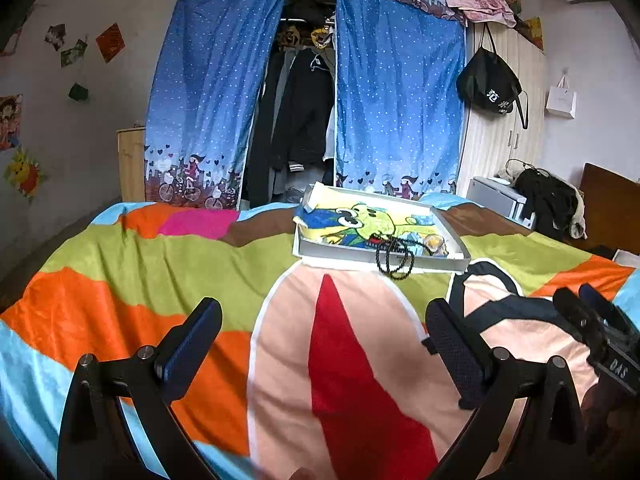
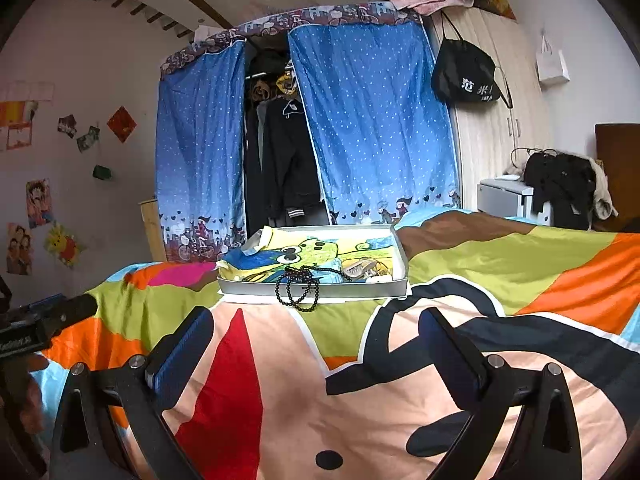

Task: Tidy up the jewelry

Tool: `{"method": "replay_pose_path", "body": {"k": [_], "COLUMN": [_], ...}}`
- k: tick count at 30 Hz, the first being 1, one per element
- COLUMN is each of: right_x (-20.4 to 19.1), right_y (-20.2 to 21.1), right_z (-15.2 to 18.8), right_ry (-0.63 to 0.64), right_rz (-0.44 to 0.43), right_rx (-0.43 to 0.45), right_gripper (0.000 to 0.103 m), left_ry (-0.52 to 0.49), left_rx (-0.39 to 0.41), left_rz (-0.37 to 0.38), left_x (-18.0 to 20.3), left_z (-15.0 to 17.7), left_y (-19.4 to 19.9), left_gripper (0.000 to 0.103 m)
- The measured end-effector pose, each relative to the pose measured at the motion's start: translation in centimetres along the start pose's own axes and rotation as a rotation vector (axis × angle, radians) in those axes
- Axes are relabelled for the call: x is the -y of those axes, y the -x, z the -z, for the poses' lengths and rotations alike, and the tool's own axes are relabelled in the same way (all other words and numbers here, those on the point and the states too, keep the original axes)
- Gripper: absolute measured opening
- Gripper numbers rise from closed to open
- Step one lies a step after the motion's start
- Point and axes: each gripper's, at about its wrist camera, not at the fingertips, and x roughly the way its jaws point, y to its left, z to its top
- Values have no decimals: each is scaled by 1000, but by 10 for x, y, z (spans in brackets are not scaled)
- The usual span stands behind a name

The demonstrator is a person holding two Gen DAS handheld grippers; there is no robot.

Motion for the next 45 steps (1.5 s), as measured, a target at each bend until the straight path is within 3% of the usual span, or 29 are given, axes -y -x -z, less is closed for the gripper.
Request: {"method": "replay_pose_path", "body": {"k": [20, 45], "right_x": [-11, -10], "right_y": [-13, -19], "right_z": [15, 18], "right_ry": [33, 37], "right_rz": [22, 15], "right_rx": [-71, -91], "right_gripper": [103, 103], "left_ry": [43, 29], "left_rx": [-19, -21], "left_rz": [3, -4], "left_x": [-22, -22], "left_z": [17, 26], "left_y": [-2, -9], "left_gripper": [100, 100]}}
